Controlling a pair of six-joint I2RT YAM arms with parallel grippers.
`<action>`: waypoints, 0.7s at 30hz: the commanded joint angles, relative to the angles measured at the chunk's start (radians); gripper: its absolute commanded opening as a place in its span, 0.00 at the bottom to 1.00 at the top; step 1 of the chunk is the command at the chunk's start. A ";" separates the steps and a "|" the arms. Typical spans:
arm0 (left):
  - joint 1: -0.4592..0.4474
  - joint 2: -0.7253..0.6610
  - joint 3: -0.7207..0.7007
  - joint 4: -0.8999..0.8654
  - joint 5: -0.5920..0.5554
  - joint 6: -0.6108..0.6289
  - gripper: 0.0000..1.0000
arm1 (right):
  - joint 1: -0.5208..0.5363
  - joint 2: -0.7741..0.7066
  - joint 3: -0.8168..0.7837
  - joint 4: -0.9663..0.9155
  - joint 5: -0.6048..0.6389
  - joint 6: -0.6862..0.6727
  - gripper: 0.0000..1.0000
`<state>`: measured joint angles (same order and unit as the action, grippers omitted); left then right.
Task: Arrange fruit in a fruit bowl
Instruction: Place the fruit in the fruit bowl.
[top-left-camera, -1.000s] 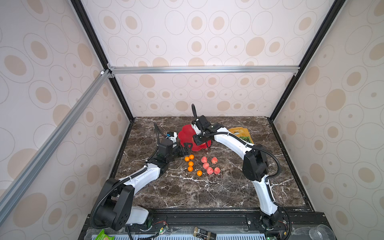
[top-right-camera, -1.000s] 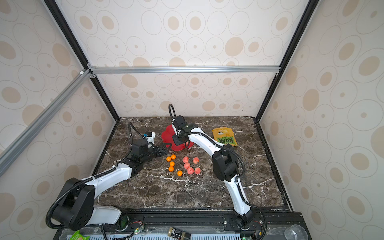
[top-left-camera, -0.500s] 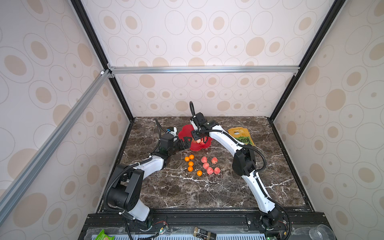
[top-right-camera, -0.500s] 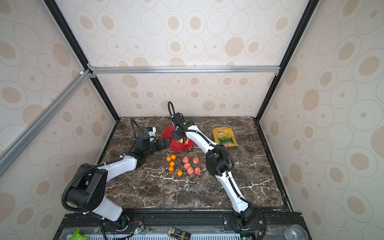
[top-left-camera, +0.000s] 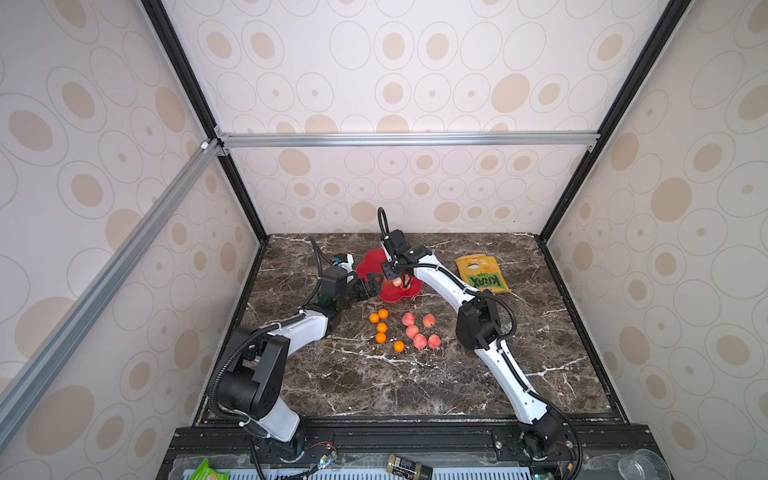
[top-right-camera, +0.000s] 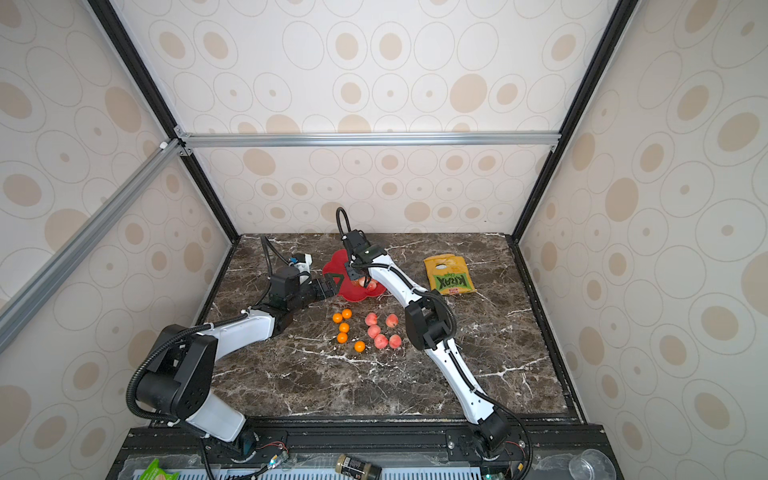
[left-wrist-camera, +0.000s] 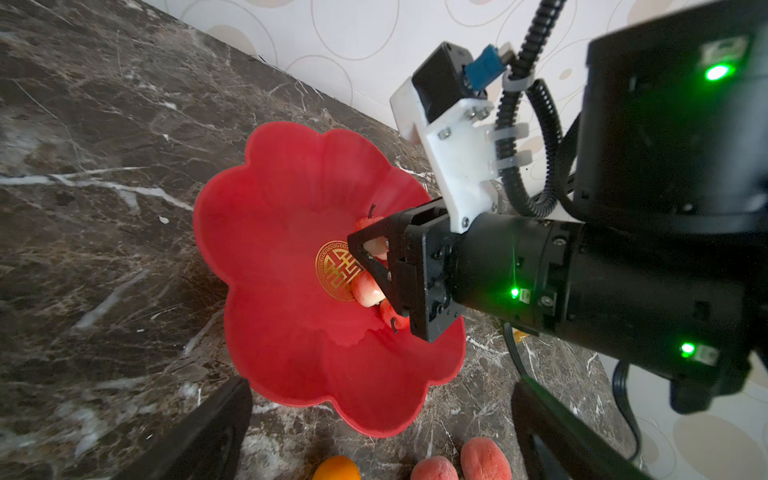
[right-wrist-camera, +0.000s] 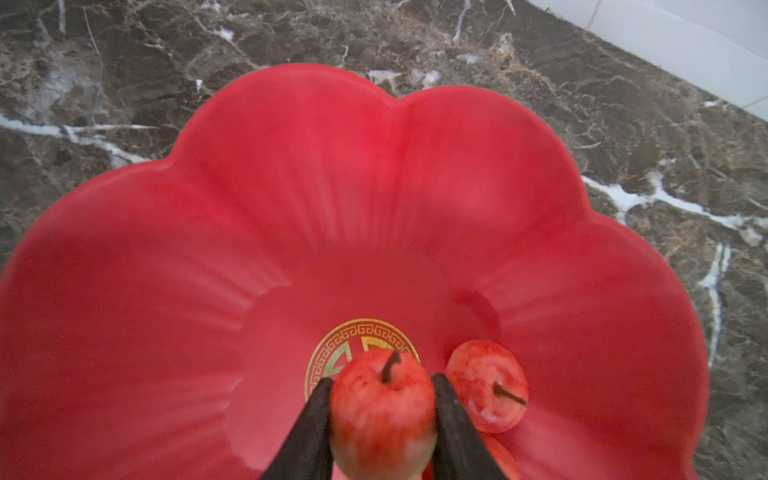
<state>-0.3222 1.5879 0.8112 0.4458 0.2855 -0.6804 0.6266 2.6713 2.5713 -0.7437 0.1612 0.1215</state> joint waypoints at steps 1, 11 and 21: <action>0.015 0.022 0.050 0.027 -0.003 0.001 0.98 | -0.004 0.028 0.035 0.033 0.047 -0.004 0.35; 0.030 0.043 0.051 0.039 0.012 -0.010 0.98 | -0.008 0.066 0.053 0.025 0.067 -0.001 0.36; 0.035 0.039 0.052 0.037 0.013 -0.010 0.98 | -0.007 0.071 0.047 0.004 0.087 0.015 0.36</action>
<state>-0.2962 1.6302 0.8280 0.4591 0.2913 -0.6842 0.6220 2.7144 2.5977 -0.7189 0.2253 0.1261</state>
